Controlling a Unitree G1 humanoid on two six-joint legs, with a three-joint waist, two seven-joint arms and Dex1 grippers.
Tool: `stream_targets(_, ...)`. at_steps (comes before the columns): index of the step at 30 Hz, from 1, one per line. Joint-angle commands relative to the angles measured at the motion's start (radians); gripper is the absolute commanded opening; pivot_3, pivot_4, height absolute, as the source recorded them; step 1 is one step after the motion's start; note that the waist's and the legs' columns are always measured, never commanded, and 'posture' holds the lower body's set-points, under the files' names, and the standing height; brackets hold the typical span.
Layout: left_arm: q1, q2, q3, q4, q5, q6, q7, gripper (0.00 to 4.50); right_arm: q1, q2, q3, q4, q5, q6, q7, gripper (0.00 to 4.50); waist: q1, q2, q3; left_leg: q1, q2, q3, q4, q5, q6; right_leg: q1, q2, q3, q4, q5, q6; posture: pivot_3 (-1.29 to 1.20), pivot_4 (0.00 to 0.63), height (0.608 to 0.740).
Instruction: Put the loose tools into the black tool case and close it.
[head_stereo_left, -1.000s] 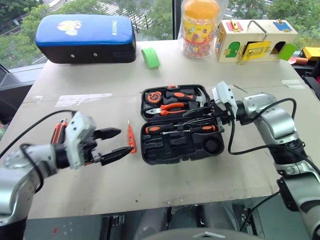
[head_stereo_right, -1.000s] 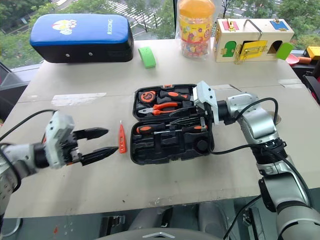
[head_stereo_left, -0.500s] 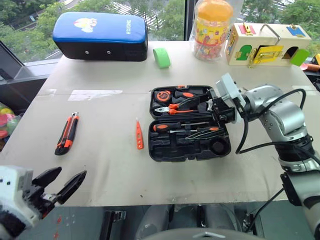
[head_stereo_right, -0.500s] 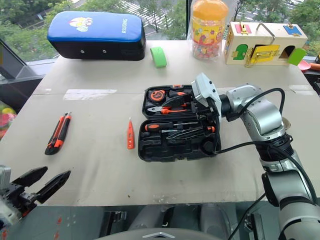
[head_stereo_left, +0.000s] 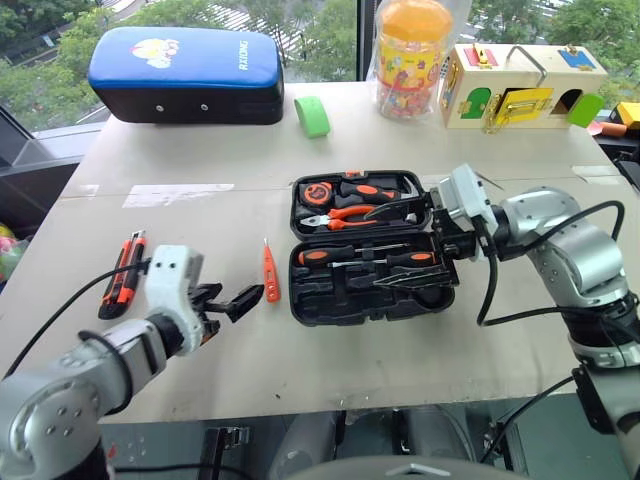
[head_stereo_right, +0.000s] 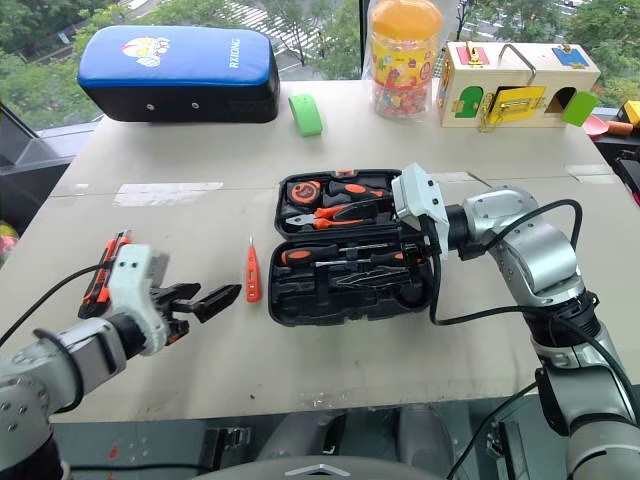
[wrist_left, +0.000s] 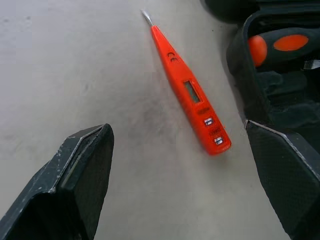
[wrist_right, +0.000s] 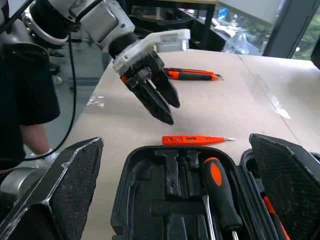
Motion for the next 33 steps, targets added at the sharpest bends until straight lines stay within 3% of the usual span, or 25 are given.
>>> stream_targets(1,-0.053,-0.015,-0.027,0.046,0.004,0.047,0.064,4.5,0.013,-0.009,-0.032,-0.059,0.014,-0.002,-0.03,4.48,-0.003,0.0,0.0,0.0,0.0,0.0,0.0,0.0,0.0,0.0,0.0,0.0,0.0,0.0,0.0,0.0,0.15,0.735)
stream_targets(11,-0.26,-0.032,-0.192,0.252,0.078,0.047,0.13,4.5,0.056,-0.024,-0.048,-0.109,0.032,0.014,-0.087,4.48,0.005,0.0,0.0,0.0,-0.001,0.0,0.0,0.0,-0.001,0.0,0.0,0.0,0.0,0.0,0.0,0.0,0.15,0.735)
stream_targets(14,-0.293,-0.037,-0.229,0.296,0.096,0.047,0.12,3.83,0.063,-0.026,-0.05,-0.121,0.037,0.021,-0.095,4.5,0.004,0.0,0.0,0.0,0.0,0.0,0.0,0.0,-0.001,-0.001,0.0,0.0,0.001,0.0,0.0,0.0,0.15,0.735)
stream_targets(15,-0.303,-0.037,-0.244,0.313,0.096,0.047,0.118,3.38,0.065,-0.027,-0.051,-0.124,0.039,0.023,-0.097,4.5,0.003,0.0,0.0,0.0,0.0,0.0,0.0,0.0,-0.001,-0.001,0.0,0.0,0.001,0.0,0.0,0.0,0.15,0.735)
stream_targets(29,-0.396,-0.036,-0.377,0.48,0.155,0.047,0.062,3.38,0.085,-0.025,-0.058,-0.166,0.069,0.05,-0.154,4.5,0.031,0.003,-0.003,0.001,-0.002,-0.002,0.002,0.001,-0.002,0.001,-0.002,-0.002,0.003,0.0,0.0,0.0,0.15,0.735)
stream_targets(33,-0.423,-0.046,-0.383,0.534,0.17,0.047,0.033,2.24,0.095,-0.031,-0.057,-0.174,0.063,0.048,-0.166,4.5,0.037,0.006,-0.005,0.002,-0.002,-0.003,0.002,0.002,-0.002,0.002,-0.002,-0.003,0.003,0.0,0.0,0.0,0.15,0.735)
